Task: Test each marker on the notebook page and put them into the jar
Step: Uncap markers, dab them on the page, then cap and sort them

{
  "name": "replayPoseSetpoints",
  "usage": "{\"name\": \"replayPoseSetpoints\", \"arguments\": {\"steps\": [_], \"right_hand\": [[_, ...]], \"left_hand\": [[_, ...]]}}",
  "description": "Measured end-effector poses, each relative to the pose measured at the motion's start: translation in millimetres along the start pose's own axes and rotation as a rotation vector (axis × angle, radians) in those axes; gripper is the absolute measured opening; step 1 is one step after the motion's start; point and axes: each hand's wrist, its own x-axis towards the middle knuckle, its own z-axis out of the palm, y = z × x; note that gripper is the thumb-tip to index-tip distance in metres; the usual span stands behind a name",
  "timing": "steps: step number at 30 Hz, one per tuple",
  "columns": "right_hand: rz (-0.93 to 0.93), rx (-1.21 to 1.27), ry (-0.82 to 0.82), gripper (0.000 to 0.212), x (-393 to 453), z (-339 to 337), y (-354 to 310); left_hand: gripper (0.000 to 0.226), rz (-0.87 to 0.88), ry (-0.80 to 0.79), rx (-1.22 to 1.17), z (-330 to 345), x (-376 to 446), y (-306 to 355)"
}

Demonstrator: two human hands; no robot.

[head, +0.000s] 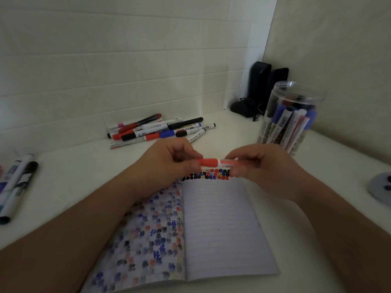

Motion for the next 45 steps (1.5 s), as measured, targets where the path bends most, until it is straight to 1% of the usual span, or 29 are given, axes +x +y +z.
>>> {"name": "replayPoseSetpoints", "arguments": {"steps": [2, 4, 5, 9, 12, 14, 17, 19, 20, 21, 22, 24, 25, 26, 27, 28, 29, 30, 31, 33, 34, 36, 38, 40, 41, 45], "right_hand": [[-0.137, -0.233, -0.068, 0.028, 0.2, 5.8, -3.8], [-0.24, -0.34, -0.072, 0.025, 1.4, 11.4, -8.6], [-0.265, -0.361, -0.066, 0.024, 2.0, 12.6, -8.7], [-0.301, -0.347, -0.051, 0.037, 1.9, 17.4, -7.4], [-0.318, -0.328, -0.028, 0.037, 2.7, 20.9, -6.8], [-0.31, -0.291, 0.006, 0.03, 3.9, 22.8, -7.5], [-0.23, -0.157, 0.035, 0.021, 2.6, 25.2, -12.6], [-0.189, -0.145, 0.018, 0.017, 1.2, 26.0, -14.9], [-0.177, -0.158, 0.007, 0.015, 0.9, 26.2, -16.3], [-0.16, -0.178, -0.007, 0.017, 0.4, 26.2, -18.7], [-0.15, -0.232, -0.015, 0.025, -0.4, 25.6, -20.2], [-0.164, -0.442, -0.001, 0.039, -1.8, 24.8, -25.5], [-0.156, -0.528, 0.004, 0.039, -1.9, 23.7, -30.5], [-0.126, -0.546, 0.002, 0.035, -1.7, 22.1, -34.6], [-0.086, -0.503, -0.003, 0.036, -1.7, 19.1, -38.4], [-0.048, -0.439, 0.0, 0.044, -2.8, 14.9, -43.4], [-0.014, -0.386, 0.019, 0.054, -4.0, 8.8, -49.1], [0.002, -0.339, 0.072, 0.061, -4.8, 0.4, -53.7], [0.01, -0.278, 0.156, 0.066, -5.1, -11.3, -57.8], [0.011, -0.167, 0.378, 0.074, -2.3, -42.5, -63.8], [-0.002, -0.16, 0.493, 0.075, 0.0, -59.9, -66.5], [-0.028, -0.145, 0.684, 0.068, 7.3, -93.6, -69.5], [-0.056, -0.104, 0.816, 0.056, 15.0, -120.9, -66.9], [-0.042, -0.086, 0.876, 0.05, 22.1, -137.6, -56.9], [-0.011, -0.104, 0.87, 0.049, 24.4, -142.8, -52.9], [0.096, -0.223, 0.735, 0.049, 27.5, -144.1, -42.0]], "left_hand": [[0.013, 0.003, -0.066, 0.078, 1.2, 0.0, -2.1], [0.015, 0.006, -0.071, 0.083, -0.3, -0.9, -2.7], [0.017, 0.01, -0.079, 0.084, -1.3, -1.7, -2.1], [0.016, 0.013, -0.106, 0.129, -4.1, -1.9, -1.1], [0.017, 0.014, -0.111, 0.122, -4.4, -2.1, -0.6], [0.016, 0.039, -0.087, 0.087, -4.3, -1.7, -0.1], [0.019, 0.07, -0.009, 0.039, -6.4, 0.7, 1.9], [0.022, 0.087, 0.0, 0.036, -6.1, 1.7, 3.6], [0.02, 0.094, 0.009, 0.046, -4.4, 1.6, 4.3], [0.015, 0.101, 0.026, 0.059, -2.0, 1.2, 4.6], [0.011, 0.106, 0.047, 0.067, 1.0, 0.7, 5.7], [0.008, 0.105, 0.086, 0.035, 6.1, 0.4, 7.3], [0.01, 0.101, 0.093, 0.008, 7.1, 0.3, 7.0], [0.013, 0.096, 0.092, -0.002, 6.9, 0.5, 6.2], [0.018, 0.092, 0.086, 0.015, 6.0, 0.6, 5.3], [0.023, 0.09, 0.078, 0.047, 4.6, 0.7, 4.1], [0.026, 0.09, 0.071, 0.083, 3.2, 0.8, 1.8], [0.028, 0.088, 0.064, 0.115, 1.9, 0.6, -0.2], [0.028, 0.078, 0.057, 0.14, 0.9, 0.2, -2.6], [0.03, 0.062, 0.04, 0.165, 0.4, -1.3, -5.5], [0.034, 0.057, 0.032, 0.165, 0.8, -2.5, -6.0], [0.041, 0.062, 0.022, 0.161, 2.0, -3.8, -5.9], [0.036, 0.072, 0.022, 0.164, 3.0, -3.4, -5.8], [0.029, 0.063, 0.025, 0.168, 2.8, -2.7, -8.3], [0.028, 0.062, 0.027, 0.168, 2.5, -2.4, -9.3], [0.035, 0.073, 0.02, 0.173, 2.0, -2.1, -11.4]]}}
